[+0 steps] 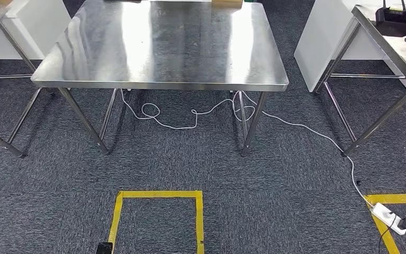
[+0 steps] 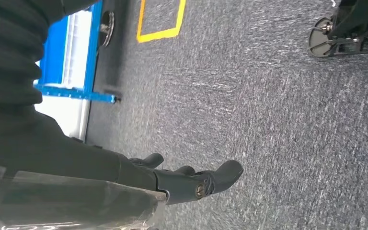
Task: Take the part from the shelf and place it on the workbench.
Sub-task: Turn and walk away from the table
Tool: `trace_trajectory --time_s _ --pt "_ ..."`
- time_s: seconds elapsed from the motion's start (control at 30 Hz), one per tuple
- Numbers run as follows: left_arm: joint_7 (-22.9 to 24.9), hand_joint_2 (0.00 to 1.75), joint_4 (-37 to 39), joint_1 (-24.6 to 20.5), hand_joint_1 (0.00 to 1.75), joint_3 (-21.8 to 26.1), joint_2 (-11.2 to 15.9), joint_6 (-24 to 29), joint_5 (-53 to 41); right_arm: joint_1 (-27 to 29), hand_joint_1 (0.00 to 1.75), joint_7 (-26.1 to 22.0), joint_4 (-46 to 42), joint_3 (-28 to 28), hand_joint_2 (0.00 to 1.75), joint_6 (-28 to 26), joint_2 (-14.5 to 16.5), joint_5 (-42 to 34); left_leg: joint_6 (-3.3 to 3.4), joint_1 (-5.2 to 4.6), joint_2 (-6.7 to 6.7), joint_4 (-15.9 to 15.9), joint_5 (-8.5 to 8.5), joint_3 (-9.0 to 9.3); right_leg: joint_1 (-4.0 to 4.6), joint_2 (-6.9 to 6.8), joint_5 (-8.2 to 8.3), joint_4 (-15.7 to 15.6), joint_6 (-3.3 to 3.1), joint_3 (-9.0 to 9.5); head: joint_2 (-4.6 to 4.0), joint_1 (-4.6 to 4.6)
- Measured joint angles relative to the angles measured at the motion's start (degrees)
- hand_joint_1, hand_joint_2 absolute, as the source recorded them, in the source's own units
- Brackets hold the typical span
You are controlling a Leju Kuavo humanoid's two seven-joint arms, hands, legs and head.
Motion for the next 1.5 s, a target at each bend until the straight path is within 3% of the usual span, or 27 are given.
trace_trajectory --time_s 0.07,0.13,0.2,0.27,0.33,0.37,0.43,0.47,0.53,0.57,0.6,0.63,0.7,0.73,0.8,0.87,0.9,0.97,1.03,1.1,1.17,1.23,1.3,1.33,1.37,1.43,1.5 --pt "0.0 0.00 0.0 -0.1 0.00 0.0 0.0 -0.1 -0.1 0.1 0.00 0.1 0.0 0.0 1.75 0.0 0.0 0.0 0.60 -0.41 0.55 -0.5 -0.01 0.11 -0.09 0.81 0.19 -0.2 0.94 -0.55 0.00 -0.01" --pt "0.0 0.00 -0.1 -0.3 0.00 -0.1 0.0 -0.3 -0.3 0.2 0.00 0.2 0.0 -0.1 1.75 0.0 -0.1 0.0 1.57 -0.47 1.54 -1.2 0.46 0.26 -0.08 0.06 -0.26 0.5 1.58 -1.25 0.00 0.04" --pt "0.0 0.00 -0.2 -0.4 0.00 -0.1 -0.1 -0.4 -0.4 0.1 0.00 0.3 0.0 -0.1 1.75 0.0 -0.1 0.0 2.42 -0.45 2.80 -1.8 0.83 0.26 -0.03 -2.37 -2.93 5.7 1.37 -4.06 0.00 0.22" --pt "0.1 0.00 -0.2 -0.4 0.00 -0.1 -0.1 -0.4 -0.5 0.0 0.00 0.3 0.0 -0.1 1.75 0.0 -0.1 0.1 2.71 -0.63 4.18 -1.9 0.88 0.08 -0.12 -3.87 -6.21 13.7 1.17 -8.25 0.00 0.35" --pt "0.2 0.00 -0.2 -0.3 0.00 -0.1 -0.1 -0.4 -0.5 0.1 0.00 0.3 0.0 -0.1 1.75 0.0 -0.2 0.1 2.70 -0.74 5.49 -1.9 0.87 0.02 -0.24 -4.23 -6.57 16.1 1.84 -9.37 0.00 0.36" --pt "0.2 0.00 -0.2 -0.4 0.00 -0.1 -0.1 -0.4 -0.5 0.1 0.00 0.3 0.0 -0.1 1.75 0.0 -0.2 0.2 2.67 -0.76 6.09 -1.8 0.86 0.06 -0.29 -4.55 -5.45 13.7 2.34 -8.01 0.00 0.38" --pt "0.2 0.00 -0.2 -0.4 0.00 -0.1 -0.2 -0.4 -0.5 0.1 0.00 0.4 0.0 -0.1 1.75 0.0 -0.3 0.2 2.53 -0.83 7.17 -1.8 0.82 0.23 -0.32 -6.59 -2.45 5.1 2.97 -3.23 0.00 0.44" --pt "0.2 0.00 -0.2 -0.4 0.00 -0.1 -0.3 -0.4 -0.5 -0.1 0.00 0.4 0.0 -0.1 1.75 0.0 -0.3 0.2 2.25 -0.97 7.72 -1.8 0.70 0.38 -0.08 -7.88 -1.29 1.6 2.88 -1.45 0.00 0.47" --pt "0.2 0.00 -0.2 -0.4 0.00 -0.1 -0.4 -0.5 -0.5 -0.2 0.00 0.4 0.0 -0.2 1.75 0.2 -0.4 0.2 1.54 -1.18 8.80 -1.8 0.41 0.80 0.44 -8.99 -0.30 -0.9 2.21 -0.45 0.00 0.45" --pt "0.2 0.00 -0.3 -0.4 0.00 -0.1 -0.4 -0.5 -0.5 -0.3 0.00 0.4 0.0 -0.2 1.75 0.3 -0.4 0.1 1.11 -1.21 9.47 -1.9 0.30 1.05 0.70 -8.55 -0.01 -1.0 1.81 -0.63 0.00 0.43" --pt "0.2 0.00 -0.3 -0.5 0.00 -0.1 -0.5 -0.7 -0.5 -0.2 0.00 0.4 0.0 -0.3 1.75 0.3 -0.4 0.1 0.74 -1.03 9.66 -1.8 0.17 1.19 0.24 -7.80 0.25 -1.1 1.39 -0.50 0.00 0.38" --pt "0.1 0.00 -0.3 -0.6 0.00 -0.1 -0.5 -0.8 -0.5 -0.2 0.00 0.4 0.0 -0.3 1.75 0.4 -0.4 0.1 0.39 -0.85 8.97 -1.3 -0.35 1.14 -0.14 -7.11 0.49 -1.3 1.04 -0.29 0.00 0.33" --pt "0.1 0.00 -0.4 -0.6 0.00 -0.1 -0.6 -1.0 -0.7 -0.1 0.00 0.5 0.0 -0.5 1.75 0.5 -0.3 -0.1 -0.10 -0.53 5.96 2.6 -3.24 -0.26 -0.93 -5.81 1.03 -1.6 0.29 0.16 0.00 0.11" --pt "0.1 0.00 -0.4 -0.5 0.00 -0.1 -0.5 -1.0 -0.7 -0.1 0.00 0.5 0.0 -0.5 1.75 0.5 -0.3 -0.1 -0.20 -0.49 4.42 6.0 -5.29 -1.64 -0.78 -5.17 1.11 -1.5 0.10 0.13 0.00 0.01" --pt "0.1 0.00 -0.3 -0.2 0.00 -0.1 -0.5 -1.0 -0.9 -0.1 0.00 0.7 0.0 -0.7 1.75 0.7 -0.2 -0.2 -0.32 -0.46 3.20 12.4 -7.95 -4.47 -0.58 -3.62 1.18 -1.4 -0.13 0.07 0.00 -0.08" --pt "0.0 0.00 -0.3 -0.1 0.00 -0.1 -0.5 -1.0 -0.9 0.0 0.00 0.8 0.0 -0.8 1.75 0.8 -0.1 -0.2 -0.35 -0.34 2.92 12.2 -6.34 -4.53 -0.55 -1.87 1.16 -1.1 -0.10 0.08 0.00 -0.10" --pt "-0.2 0.00 -0.3 -0.1 0.00 -0.1 -0.4 -1.0 -0.9 0.0 0.00 0.8 0.0 -0.9 1.75 0.8 -0.1 -0.1 -0.37 -0.18 2.60 9.0 -4.18 -3.19 -0.61 -1.04 1.08 -0.9 0.00 0.09 0.00 -0.11" --pt "-0.8 0.00 -0.3 0.1 0.00 -0.1 -0.3 -1.0 -0.6 0.1 0.00 0.9 0.0 -0.9 1.75 0.8 0.0 0.2 -0.44 0.29 0.16 2.5 -1.30 -0.32 -0.54 0.49 0.85 -0.3 0.43 -0.28 0.00 -0.08" --pt "-1.6 0.00 -0.3 0.4 0.00 -0.1 -0.3 -1.1 -0.2 0.1 0.00 0.9 0.0 -0.9 1.75 0.6 0.2 0.6 -0.13 0.17 -1.50 0.1 -0.97 0.55 -0.35 1.62 0.85 0.1 1.20 -1.10 0.00 -0.05" --pt "-2.2 0.00 -0.3 0.7 0.00 -0.1 -0.2 -1.1 0.2 0.3 0.00 0.9 0.1 -0.9 1.75 0.4 0.2 0.9 0.79 -0.38 -0.53 -0.2 -0.66 0.45 -0.32 2.48 1.09 0.0 2.05 -1.87 0.00 -0.07" --pt "-2.7 0.00 -0.3 1.0 0.00 0.0 -0.1 -1.1 0.5 0.6 0.00 0.8 0.1 -0.9 1.75 0.3 0.3 1.1 1.93 -0.52 0.71 -0.8 -0.19 0.52 -0.36 0.58 0.28 1.7 2.45 -3.14 0.00 0.04" --pt "-3.0 0.00 -0.3 1.2 0.00 0.0 -0.1 -1.1 0.6 0.5 0.00 0.7 0.1 -0.9 1.75 0.3 0.4 1.2 2.67 -0.61 2.18 -1.1 0.08 0.43 -0.40 -2.80 -2.67 7.8 2.21 -6.36 0.00 0.32" --pt "-3.1 0.00 -0.3 1.7 0.00 0.0 -0.1 -1.2 0.7 0.4 0.00 0.6 0.1 -0.9 1.75 0.3 0.5 1.2 2.87 -0.86 3.86 -1.1 0.07 0.22 -0.45 -4.00 -5.62 15.2 2.15 -9.99 0.00 0.45" --pt "-3.1 0.00 -0.3 1.9 0.00 0.1 -0.1 -1.2 0.8 0.5 0.00 0.6 0.1 -0.9 1.75 0.3 0.5 1.3 2.88 -0.98 4.69 -1.1 0.08 0.15 -0.47 -4.14 -6.05 16.8 2.37 -10.59 0.00 0.45" --pt "-3.1 0.00 -0.3 2.1 0.00 0.1 -0.1 -1.2 0.9 0.5 0.00 0.6 0.1 -0.9 1.75 0.2 0.5 1.4 2.87 -1.08 5.46 -1.1 0.08 0.11 -0.49 -4.35 -5.62 16.0 2.71 -9.88 0.00 0.44" --pt "-3.3 0.00 -0.3 2.2 0.00 0.2 -0.1 -1.2 1.1 0.7 0.00 0.6 0.1 -0.9 1.75 0.2 0.6 1.8 2.82 -1.22 6.82 -1.1 0.10 0.21 -0.43 -5.85 -3.19 8.4 3.22 -5.08 0.00 0.46" --pt "-3.4 0.00 -0.3 2.3 0.00 0.4 -0.1 -1.1 1.3 0.5 0.00 0.6 0.1 -0.9 1.75 0.2 0.6 2.1 2.39 -1.44 7.96 -1.1 -0.09 0.50 0.16 -8.04 -1.32 1.2 2.89 -1.08 0.00 0.42"
